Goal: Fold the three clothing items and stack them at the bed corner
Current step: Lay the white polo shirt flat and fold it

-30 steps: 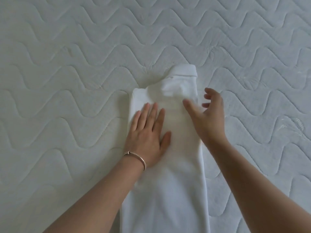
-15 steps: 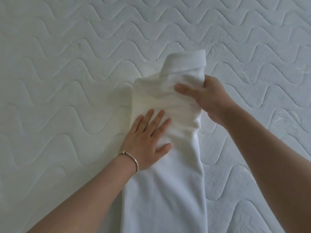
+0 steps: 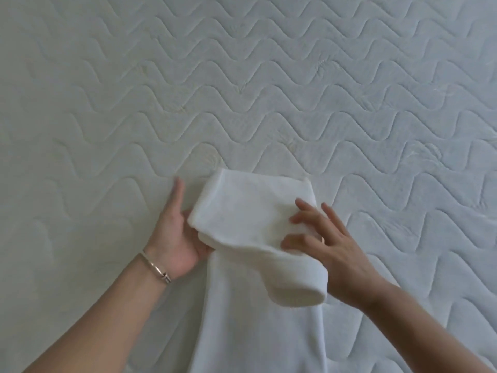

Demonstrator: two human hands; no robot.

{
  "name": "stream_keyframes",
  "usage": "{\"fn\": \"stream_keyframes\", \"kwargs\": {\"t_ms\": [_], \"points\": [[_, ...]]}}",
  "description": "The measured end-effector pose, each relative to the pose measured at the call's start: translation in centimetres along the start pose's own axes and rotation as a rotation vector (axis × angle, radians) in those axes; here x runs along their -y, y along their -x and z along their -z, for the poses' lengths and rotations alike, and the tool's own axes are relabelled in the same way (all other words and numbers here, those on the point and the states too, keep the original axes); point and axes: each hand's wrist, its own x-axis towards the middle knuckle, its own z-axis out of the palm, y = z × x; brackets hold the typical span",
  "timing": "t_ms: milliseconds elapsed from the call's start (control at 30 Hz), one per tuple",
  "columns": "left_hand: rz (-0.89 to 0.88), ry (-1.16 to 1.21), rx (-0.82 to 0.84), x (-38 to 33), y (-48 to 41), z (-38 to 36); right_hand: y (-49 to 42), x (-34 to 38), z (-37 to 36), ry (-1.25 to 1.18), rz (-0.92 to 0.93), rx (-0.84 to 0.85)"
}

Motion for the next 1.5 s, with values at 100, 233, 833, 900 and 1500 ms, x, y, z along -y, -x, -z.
{"fn": "stream_keyframes", "kwargs": {"t_ms": [100,233,833,900,1500], "points": [[-0.078,-0.246,-0.101,1.7,0.4,-0.2,2.5,-0.7,-1.1,0.139,-0.007,0.087],[-0.124,-0.335,-0.127,4.1,1.5,0.9,5.2,-0.4,-2.2,0.181,-0.029,0.164],[-1.069,-1.915,-0.242,7.0,1.1,0.8,2.9,6.0,-4.8,0.248,-0.365,0.333],[-0.996,-2.096,-0.225,7.9,-0.6,1.0,3.3,5.1,-6.1,0.293,-0.389,0.312],[-1.081,-2.144,-0.161,6.8,-1.6,-0.2,-3.1,-0.2,-1.9,-0.137,-0.615,-0.110]]}}
